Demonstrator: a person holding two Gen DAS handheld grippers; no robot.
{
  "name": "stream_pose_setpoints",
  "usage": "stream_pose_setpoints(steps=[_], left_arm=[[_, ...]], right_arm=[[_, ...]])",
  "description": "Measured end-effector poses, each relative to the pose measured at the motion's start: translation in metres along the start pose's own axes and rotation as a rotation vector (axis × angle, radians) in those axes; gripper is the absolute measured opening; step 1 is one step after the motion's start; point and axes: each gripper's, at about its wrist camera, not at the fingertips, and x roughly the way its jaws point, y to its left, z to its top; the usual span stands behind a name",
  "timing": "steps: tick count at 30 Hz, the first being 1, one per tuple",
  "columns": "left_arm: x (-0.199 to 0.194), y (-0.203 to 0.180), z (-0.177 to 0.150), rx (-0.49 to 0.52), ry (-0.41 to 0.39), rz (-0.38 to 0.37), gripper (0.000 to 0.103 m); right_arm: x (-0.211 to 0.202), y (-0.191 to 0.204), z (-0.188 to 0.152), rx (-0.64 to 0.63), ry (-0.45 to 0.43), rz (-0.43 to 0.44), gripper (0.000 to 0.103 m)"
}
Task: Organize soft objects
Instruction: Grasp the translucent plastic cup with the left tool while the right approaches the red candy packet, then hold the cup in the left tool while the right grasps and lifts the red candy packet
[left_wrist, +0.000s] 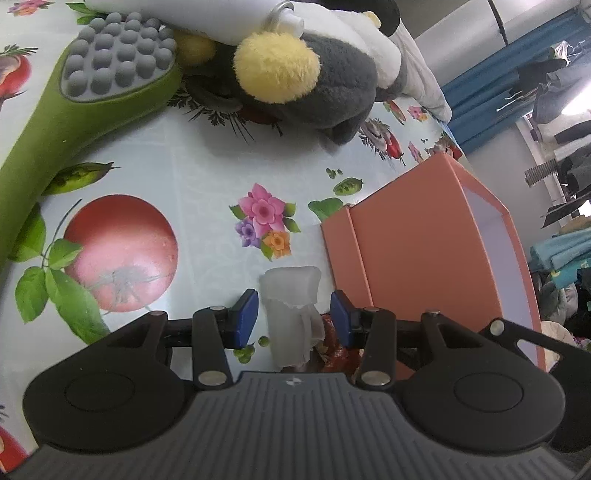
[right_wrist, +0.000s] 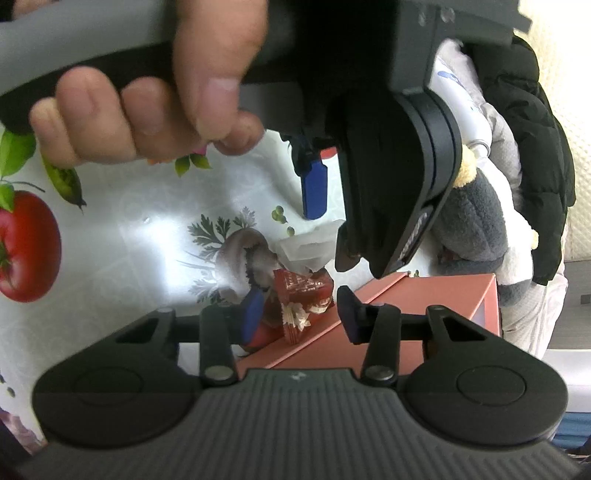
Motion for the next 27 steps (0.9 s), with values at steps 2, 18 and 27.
stream_pose_setpoints(steps=[2, 18, 27], left_arm=[[0.002, 0.000, 0.002, -0.001, 0.000, -0.002, 0.048], [-0.002, 0.001, 0.001, 0.005, -0.016, 0.014, 0.027], [-0.030, -0.001, -0.012, -0.014, -0.035, 0.031, 0.027]], right_arm=[[-0.001, 0.002, 0.001, -0.006, -0.007, 0.006, 0.045], [0.007, 0.002, 0.001, 0.007, 0.001, 0.010, 0.003], [-0.012, 0.002, -0.003, 0.066, -0.024, 0.011, 0.003]])
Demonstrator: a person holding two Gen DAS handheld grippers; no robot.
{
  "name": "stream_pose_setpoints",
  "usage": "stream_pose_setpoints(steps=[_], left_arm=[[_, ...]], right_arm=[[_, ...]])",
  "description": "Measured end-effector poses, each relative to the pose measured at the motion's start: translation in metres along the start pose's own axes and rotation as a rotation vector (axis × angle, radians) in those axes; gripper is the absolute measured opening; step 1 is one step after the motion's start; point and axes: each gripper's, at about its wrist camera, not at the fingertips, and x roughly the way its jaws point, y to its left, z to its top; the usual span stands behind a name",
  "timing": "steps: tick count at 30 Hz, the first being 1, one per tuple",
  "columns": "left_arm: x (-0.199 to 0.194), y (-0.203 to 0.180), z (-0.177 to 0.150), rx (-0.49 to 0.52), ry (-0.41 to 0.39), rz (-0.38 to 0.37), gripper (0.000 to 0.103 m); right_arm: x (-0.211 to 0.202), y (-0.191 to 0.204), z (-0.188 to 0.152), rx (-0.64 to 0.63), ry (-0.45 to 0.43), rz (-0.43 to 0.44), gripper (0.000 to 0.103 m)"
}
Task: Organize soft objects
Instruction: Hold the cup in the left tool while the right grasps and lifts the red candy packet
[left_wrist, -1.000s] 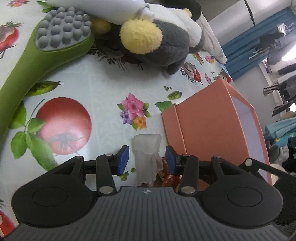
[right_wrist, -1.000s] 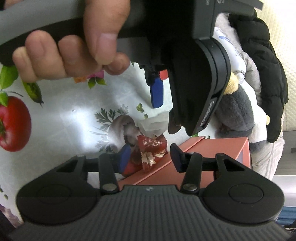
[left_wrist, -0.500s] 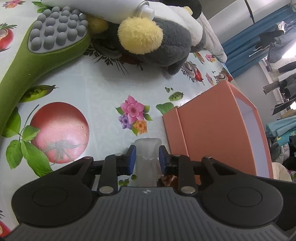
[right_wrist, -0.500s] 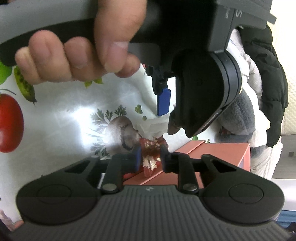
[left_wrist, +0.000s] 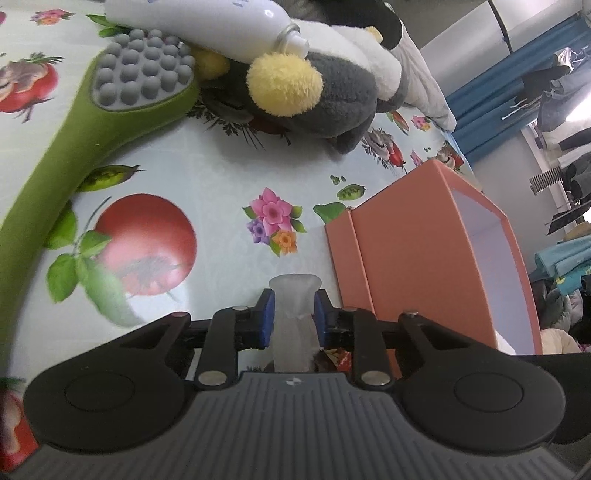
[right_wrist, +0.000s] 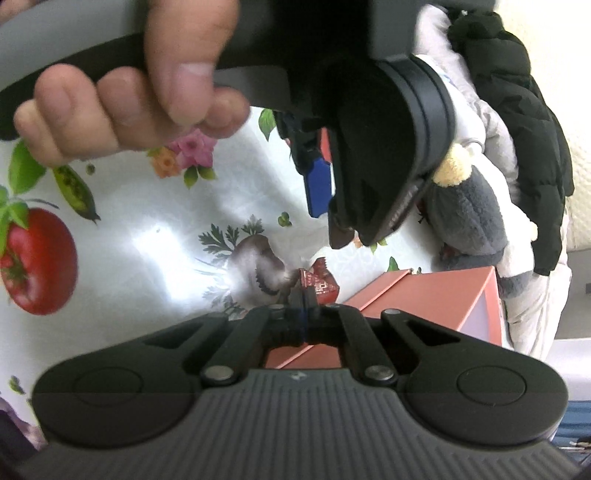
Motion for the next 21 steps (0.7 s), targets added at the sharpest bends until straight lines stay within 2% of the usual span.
stream_pose_setpoints(steps=[7, 14, 16, 21], left_arm=[[-0.033, 0.001, -0.018, -0.011, -0.013, 0.013, 0.027], [-0.077, 0.003, -0.050, -0.026, -0.027, 0.052, 0.027], [-0.088, 0.004, -0.059, -0.025, -0.032, 0.073, 0.027], [-0.115, 0.016, -0.081, -0.036, -0.045, 0.123, 0.027]], right_arm=[[-0.024, 0.008, 0.002, 0.050, -0.024, 0.004, 0.003], [-0.050, 0.030, 0.005, 0.128, -0.054, 0.016, 0.003], [-0.057, 0.033, 0.005, 0.197, -0.068, 0.009, 0.004], [-0.066, 0.027, -0.002, 0.527, -0.120, -0.031, 0.006]])
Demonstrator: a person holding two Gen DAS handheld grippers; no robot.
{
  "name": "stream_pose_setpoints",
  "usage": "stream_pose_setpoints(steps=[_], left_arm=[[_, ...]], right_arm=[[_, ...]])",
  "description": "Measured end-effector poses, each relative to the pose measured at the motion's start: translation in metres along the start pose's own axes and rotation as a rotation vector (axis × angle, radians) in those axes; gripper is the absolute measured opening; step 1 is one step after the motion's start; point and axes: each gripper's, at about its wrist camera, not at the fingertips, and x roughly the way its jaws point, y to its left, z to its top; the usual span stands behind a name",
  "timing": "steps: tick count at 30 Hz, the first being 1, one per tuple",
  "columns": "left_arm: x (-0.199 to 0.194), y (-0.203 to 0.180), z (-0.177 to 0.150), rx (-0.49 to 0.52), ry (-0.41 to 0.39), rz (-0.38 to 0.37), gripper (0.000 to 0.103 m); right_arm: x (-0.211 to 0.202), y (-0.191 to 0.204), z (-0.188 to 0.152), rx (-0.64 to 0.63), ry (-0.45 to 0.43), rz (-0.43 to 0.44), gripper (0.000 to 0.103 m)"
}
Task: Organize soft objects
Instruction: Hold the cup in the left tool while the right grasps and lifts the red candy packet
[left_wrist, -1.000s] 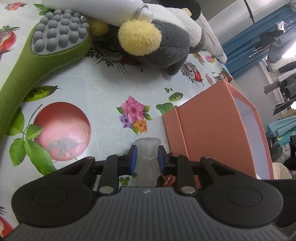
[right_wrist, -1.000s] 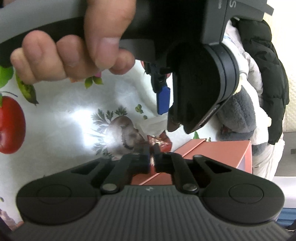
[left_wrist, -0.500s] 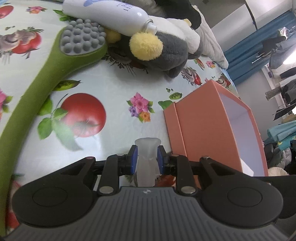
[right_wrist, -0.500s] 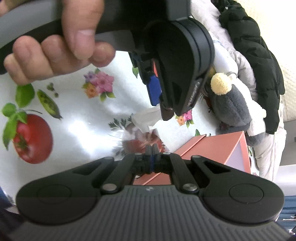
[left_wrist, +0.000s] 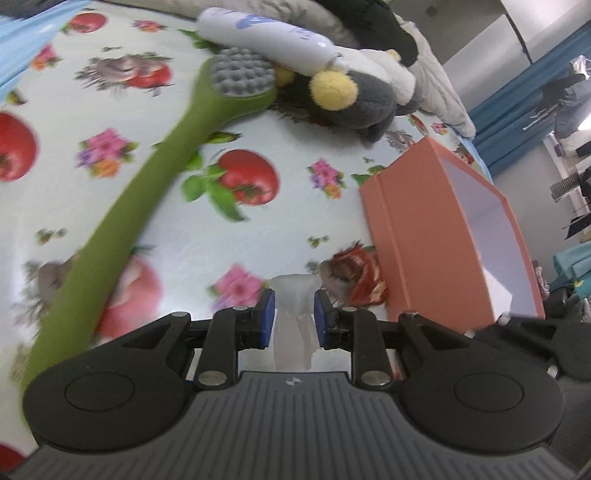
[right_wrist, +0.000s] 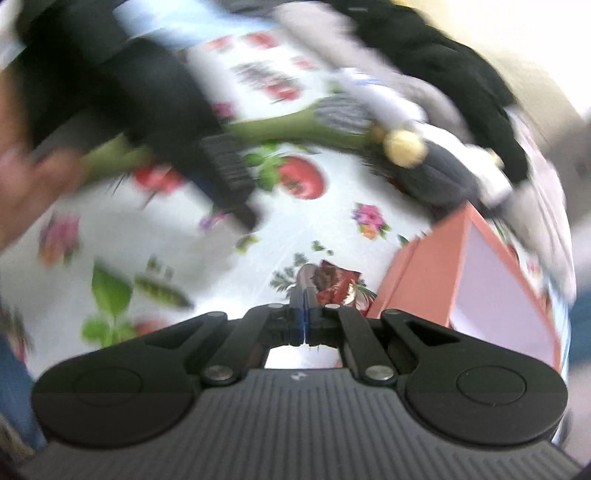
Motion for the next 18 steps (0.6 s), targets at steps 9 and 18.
stream_pose_setpoints(steps=[9, 18], left_arm=[[-0.011, 0.030, -0.021, -0.016, 0.023, 0.063, 0.027], [-0.001, 0.039, -0.024, -0.024, 0.047, 0.069, 0.027]], right_arm=[[0.032, -0.012, -0.001, 0.372, -0.041, -0.065, 0.039], [0.084, -0.012, 0.013, 0.311, 0.044, -0.250, 0.039]])
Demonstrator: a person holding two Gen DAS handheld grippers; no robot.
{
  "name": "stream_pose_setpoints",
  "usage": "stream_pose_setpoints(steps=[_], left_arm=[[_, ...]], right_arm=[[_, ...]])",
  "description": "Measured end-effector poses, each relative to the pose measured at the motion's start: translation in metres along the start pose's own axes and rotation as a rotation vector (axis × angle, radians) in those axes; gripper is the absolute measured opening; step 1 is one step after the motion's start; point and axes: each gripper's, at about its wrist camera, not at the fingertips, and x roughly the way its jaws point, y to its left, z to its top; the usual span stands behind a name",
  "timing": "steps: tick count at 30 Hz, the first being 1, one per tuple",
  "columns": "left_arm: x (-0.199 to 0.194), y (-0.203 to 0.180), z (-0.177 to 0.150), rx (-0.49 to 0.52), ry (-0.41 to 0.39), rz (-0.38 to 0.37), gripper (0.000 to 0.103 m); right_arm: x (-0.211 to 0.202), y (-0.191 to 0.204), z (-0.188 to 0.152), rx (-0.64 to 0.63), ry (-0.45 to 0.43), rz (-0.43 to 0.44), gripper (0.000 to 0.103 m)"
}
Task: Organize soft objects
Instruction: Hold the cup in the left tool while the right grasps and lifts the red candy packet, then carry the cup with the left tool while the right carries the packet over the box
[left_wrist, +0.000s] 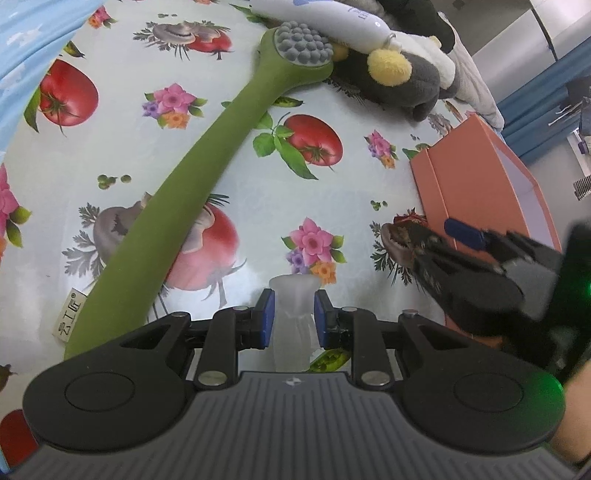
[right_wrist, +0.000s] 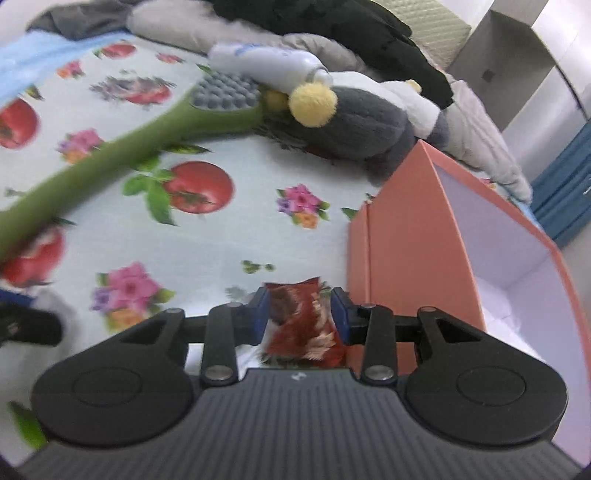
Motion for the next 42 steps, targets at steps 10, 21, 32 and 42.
stream_pose_setpoints(steps=[10, 21, 32, 42], left_arm=[[0.006, -0.002, 0.006, 0.016, 0.003, 0.011, 0.027], [-0.005, -0.007, 0.007, 0.030, -0.011, 0.028, 0.027], [-0.043, -0.025, -0.010, 0.062, -0.054, 0.054, 0.027], [-0.092, -0.049, -0.035, 0.101, -0.111, 0.052, 0.027]], right_arm=[[0.028, -0.003, -0.003, -0.014, 0.073, 0.019, 0.038], [0.018, -0.011, 0.000, 0.020, 0.064, 0.082, 0.028], [-0.036, -0.031, -0.013, 0.134, 0.027, 0.166, 0.028], [-0.104, -0.049, -0.027, 0.241, -0.042, 0.239, 0.028]])
